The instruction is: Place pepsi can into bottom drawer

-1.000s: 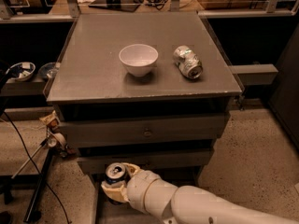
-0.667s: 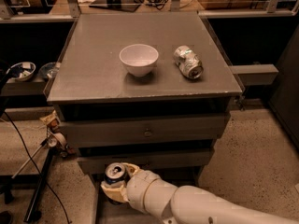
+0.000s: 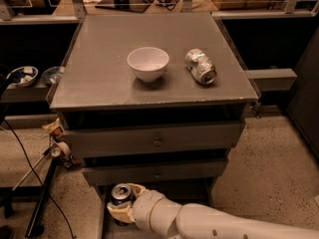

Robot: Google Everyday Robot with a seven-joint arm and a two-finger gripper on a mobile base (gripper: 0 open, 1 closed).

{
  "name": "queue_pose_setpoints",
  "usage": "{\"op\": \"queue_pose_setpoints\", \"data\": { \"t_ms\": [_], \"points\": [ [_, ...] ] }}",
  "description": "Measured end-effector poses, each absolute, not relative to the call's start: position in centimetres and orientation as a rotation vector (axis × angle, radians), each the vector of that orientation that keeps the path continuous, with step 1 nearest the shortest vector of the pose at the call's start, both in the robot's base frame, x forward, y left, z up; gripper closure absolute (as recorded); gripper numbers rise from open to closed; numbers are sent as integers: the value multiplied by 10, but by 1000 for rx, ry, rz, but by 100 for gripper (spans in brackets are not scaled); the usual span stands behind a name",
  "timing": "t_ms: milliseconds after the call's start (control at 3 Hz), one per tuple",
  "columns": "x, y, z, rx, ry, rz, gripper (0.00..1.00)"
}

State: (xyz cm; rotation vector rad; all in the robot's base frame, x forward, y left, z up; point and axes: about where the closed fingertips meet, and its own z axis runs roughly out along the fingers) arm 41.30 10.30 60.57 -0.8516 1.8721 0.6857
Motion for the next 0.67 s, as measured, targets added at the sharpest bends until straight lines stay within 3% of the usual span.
{"op": "queue_pose_setpoints", "data": {
  "t_ms": [667],
  "points": [
    [411, 103, 592, -837, 1871, 674, 100]
  ]
}}
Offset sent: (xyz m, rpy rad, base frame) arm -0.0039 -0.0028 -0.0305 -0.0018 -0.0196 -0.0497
